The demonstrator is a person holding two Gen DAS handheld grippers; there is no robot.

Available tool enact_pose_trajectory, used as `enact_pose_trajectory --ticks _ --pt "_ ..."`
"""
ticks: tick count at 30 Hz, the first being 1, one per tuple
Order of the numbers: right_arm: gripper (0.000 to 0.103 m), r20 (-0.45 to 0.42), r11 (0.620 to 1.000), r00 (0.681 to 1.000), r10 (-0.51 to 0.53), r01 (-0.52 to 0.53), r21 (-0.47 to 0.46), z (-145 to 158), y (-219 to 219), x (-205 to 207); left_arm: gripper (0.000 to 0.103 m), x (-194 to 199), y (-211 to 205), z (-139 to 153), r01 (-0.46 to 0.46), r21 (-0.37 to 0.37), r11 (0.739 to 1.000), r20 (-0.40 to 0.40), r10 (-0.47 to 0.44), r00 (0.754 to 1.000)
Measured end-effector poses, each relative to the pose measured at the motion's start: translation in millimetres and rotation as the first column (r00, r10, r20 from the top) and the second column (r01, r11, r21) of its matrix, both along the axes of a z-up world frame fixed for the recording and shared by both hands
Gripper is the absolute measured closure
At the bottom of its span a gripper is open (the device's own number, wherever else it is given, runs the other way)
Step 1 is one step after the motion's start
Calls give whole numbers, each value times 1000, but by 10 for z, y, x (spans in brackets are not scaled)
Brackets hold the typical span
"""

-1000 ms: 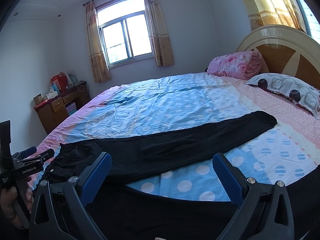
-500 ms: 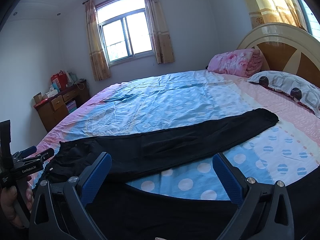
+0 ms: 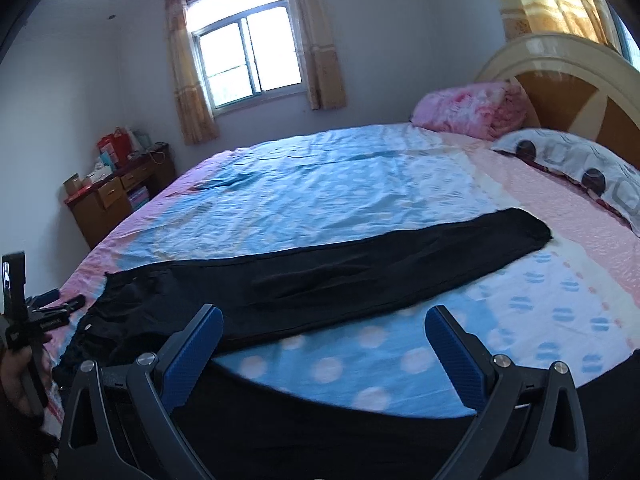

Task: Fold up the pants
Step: 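Grasp the trouser waistband with the right gripper while the left gripper grasps the trouser edge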

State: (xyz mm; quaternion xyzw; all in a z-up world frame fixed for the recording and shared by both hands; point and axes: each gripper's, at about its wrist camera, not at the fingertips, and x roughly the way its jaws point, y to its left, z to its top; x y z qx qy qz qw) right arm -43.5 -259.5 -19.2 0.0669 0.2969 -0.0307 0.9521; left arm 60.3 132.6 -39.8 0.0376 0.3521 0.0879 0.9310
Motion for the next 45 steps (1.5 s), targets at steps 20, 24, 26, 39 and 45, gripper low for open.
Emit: enact_pose_trajectory --ticks 20,24,26,39,45 --pt "27 -219 973 955 -198 218 71 -12 -1908 900 65 1402 549 -792 26 -121 992 -291 -61 955" --pt "38 -258 957 932 -254 282 74 -5 -2518 1375 65 1434 601 -796 38 -153 987 -294 -82 952" --pt "38 -280 952 918 -279 304 47 -46 -2741 1619 65 1442 616 -791 33 -157 987 -301 -80 950" --pt "49 -505 965 837 -210 261 33 -673 -3490 2887 65 1524 615 -804 65 -161 985 -325 -115 939" --pt "58 -540 975 819 -192 221 -10 -910 -3465 3053 68 1537 568 -831 54 -150 987 -305 -99 947"
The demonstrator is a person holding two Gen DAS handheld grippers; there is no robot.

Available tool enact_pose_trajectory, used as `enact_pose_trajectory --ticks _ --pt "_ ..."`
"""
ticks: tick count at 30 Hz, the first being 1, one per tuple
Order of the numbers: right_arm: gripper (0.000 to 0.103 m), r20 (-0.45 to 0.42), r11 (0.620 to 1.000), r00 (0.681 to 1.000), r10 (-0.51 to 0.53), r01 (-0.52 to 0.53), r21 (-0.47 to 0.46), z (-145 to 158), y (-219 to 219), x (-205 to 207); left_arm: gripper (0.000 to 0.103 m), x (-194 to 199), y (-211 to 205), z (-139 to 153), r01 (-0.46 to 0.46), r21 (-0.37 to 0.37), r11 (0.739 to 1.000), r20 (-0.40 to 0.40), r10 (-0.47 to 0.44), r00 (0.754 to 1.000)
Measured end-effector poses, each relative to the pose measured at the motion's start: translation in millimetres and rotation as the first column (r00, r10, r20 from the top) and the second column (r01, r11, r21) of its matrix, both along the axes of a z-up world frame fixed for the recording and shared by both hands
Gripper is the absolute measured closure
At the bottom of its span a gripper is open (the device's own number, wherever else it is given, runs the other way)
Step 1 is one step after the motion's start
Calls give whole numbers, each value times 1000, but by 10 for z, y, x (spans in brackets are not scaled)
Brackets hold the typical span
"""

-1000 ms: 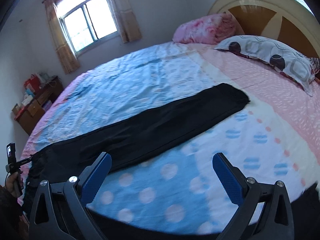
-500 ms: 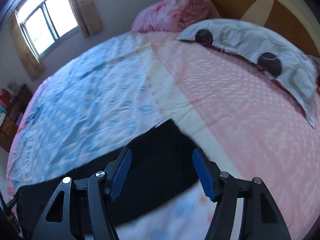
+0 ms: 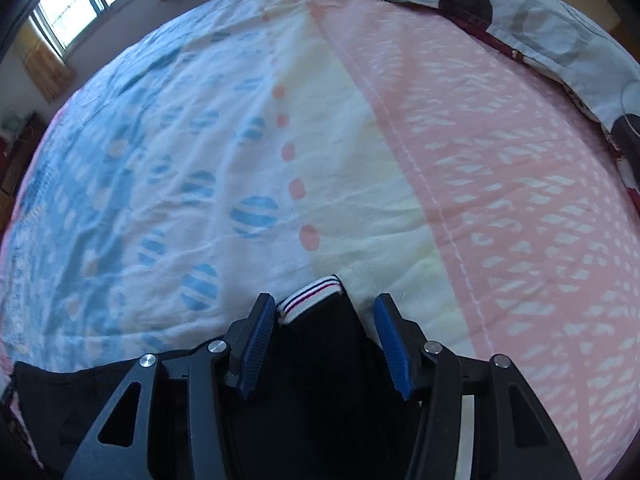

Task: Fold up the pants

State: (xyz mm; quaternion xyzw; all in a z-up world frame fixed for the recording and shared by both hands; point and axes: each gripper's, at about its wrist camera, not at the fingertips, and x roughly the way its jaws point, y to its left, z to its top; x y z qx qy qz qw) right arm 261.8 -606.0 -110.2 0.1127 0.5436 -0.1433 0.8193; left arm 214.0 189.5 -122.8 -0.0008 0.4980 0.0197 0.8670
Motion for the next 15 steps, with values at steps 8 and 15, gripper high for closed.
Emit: enact_pose_trajectory --ticks 8,15 --pt "89 120 999 992 26 -28 19 481 147 -306 95 -109 1 237 28 -27 999 83 -25 996" --pt "90 271 998 961 48 -54 13 1290 234 -1165 95 -473 89 641 62 -85 994 216 -43 975"
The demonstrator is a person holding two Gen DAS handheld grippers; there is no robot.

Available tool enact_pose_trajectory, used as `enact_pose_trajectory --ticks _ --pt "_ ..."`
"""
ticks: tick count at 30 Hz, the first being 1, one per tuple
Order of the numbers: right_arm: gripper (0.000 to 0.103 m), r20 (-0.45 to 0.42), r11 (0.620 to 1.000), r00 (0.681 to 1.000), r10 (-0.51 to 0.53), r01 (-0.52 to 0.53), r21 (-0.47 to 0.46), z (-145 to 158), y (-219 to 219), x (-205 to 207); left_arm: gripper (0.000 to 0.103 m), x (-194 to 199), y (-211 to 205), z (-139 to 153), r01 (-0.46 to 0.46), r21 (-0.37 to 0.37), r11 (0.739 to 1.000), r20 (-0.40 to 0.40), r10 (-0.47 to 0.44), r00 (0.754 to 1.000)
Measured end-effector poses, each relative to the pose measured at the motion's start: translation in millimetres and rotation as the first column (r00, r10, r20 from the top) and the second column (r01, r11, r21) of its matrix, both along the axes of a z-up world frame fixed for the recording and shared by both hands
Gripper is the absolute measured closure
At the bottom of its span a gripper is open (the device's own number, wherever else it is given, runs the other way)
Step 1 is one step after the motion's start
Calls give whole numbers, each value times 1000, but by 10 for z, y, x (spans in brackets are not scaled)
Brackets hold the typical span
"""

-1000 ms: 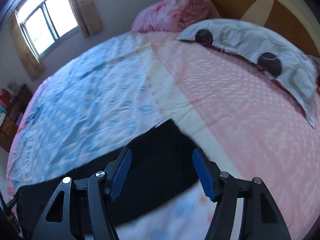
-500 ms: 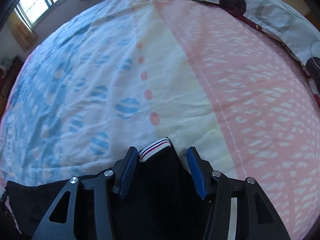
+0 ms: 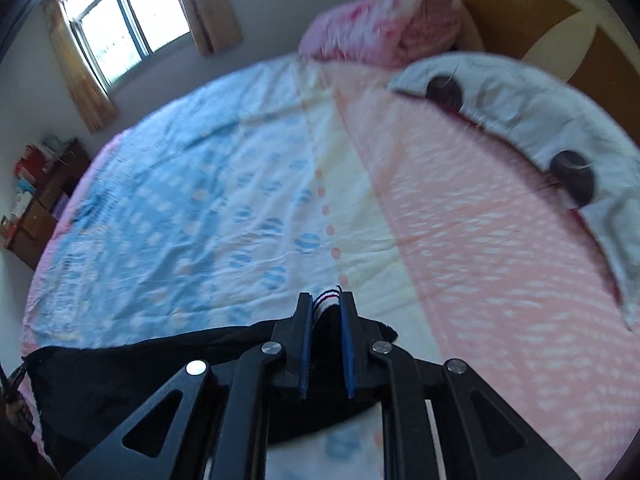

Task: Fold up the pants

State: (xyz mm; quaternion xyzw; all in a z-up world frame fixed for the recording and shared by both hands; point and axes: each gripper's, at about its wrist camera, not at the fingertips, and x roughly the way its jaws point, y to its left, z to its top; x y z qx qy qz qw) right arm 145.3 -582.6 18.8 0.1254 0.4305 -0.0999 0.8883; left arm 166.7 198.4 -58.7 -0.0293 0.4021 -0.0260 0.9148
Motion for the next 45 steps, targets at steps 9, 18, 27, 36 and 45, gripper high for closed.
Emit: enact_pose_trajectory --ticks 9,18,27,36,45 --pt "91 182 999 983 14 -22 43 473 106 -1493 95 -796 243 295 38 -136 990 204 -10 979" --pt "91 189 996 981 -43 27 83 333 137 -2844 95 -1607 464 53 97 -215 972 274 -36 961" --pt "91 152 994 984 -89 78 74 4 278 -3472 95 -2103 502 -140 171 -186 968 305 -108 946" --pt "91 74 990 990 -120 114 83 -431 227 -3798 83 -2354 522 -507 194 -140 971 264 -152 953" --pt "83 103 951 946 -308 309 7 -312 16 -4235 37 -2632 732 -582 133 -95 986 204 -112 972"
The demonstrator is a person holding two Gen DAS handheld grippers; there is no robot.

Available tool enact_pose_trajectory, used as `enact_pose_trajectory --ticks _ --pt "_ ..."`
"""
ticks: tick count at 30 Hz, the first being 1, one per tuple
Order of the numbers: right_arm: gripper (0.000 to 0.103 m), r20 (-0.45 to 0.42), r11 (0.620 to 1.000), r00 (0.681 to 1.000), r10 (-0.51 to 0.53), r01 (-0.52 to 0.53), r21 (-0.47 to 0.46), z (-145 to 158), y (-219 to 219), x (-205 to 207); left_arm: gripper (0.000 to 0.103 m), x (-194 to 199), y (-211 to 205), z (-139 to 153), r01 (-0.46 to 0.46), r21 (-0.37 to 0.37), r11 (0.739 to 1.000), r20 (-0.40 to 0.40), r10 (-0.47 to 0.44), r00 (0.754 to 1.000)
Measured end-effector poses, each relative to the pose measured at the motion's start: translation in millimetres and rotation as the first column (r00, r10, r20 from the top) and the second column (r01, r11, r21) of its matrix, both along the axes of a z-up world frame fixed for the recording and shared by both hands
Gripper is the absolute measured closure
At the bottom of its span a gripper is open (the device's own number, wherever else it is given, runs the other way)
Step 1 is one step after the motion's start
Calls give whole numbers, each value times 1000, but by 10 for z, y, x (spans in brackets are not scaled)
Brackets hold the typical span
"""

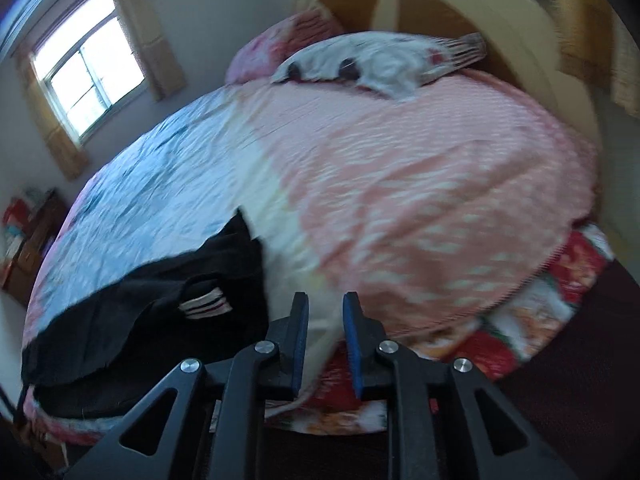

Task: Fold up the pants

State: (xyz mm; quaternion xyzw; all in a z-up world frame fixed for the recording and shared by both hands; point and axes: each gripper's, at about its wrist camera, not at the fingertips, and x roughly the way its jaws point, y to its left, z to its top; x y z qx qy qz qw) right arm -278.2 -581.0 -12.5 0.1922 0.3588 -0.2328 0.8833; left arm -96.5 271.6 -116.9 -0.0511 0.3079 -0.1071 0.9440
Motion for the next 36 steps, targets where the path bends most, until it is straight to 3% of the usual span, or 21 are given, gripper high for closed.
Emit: enact_pose_trajectory --ticks 2,6,9,10,14,17,20,21,26,32,34,36 --pt "83 49 1000 999 6 -6 -4 81 107 -29 36 -21 138 -55 -59 -13 998 -31 58 998" --pt "81 133 994 985 106 -107 2 194 609 148 36 -88 319 -47 -137 -134 981 -87 126 988" --pt "58 109 958 952 286 -285 -22 96 1305 583 36 -147 161 27 -147 -117 982 -103 135 985" --pt "55 95 942 937 335 -334 -28 44 1509 708 36 -144 97 37 -149 -100 984 -106 138 985" --pt "55 -27 826 827 562 -562 -41 -297 2521 1308 36 -128 -243 156 -126 -6 992 -53 125 991" --pt "55 -74 710 710 701 -704 -32 -541 3254 1595 36 -92 -392 278 -87 18 996 1 87 996" --pt "55 -115 592 592 798 -805 -40 -724 3902 1731 35 1 -399 350 -34 -27 999 11 34 999" --pt "55 -141 536 540 830 -841 -66 -785 4159 1753 35 38 -397 358 -31 -35 999 6 31 1000" --pt "55 -260 357 386 885 -922 -152 -1046 4864 1730 35 167 -397 322 17 -98 995 0 -17 1000" --pt "55 -364 219 291 885 -949 -228 -1277 5297 1699 40 240 -416 209 16 -181 983 -7 -18 1000" --pt "55 -401 189 281 872 -948 -254 -1364 5380 1728 48 266 -421 181 20 -191 981 -13 -23 1000" --pt "55 -442 167 285 851 -943 -288 -1443 5439 1788 67 291 -420 147 19 -191 981 -28 -25 999"
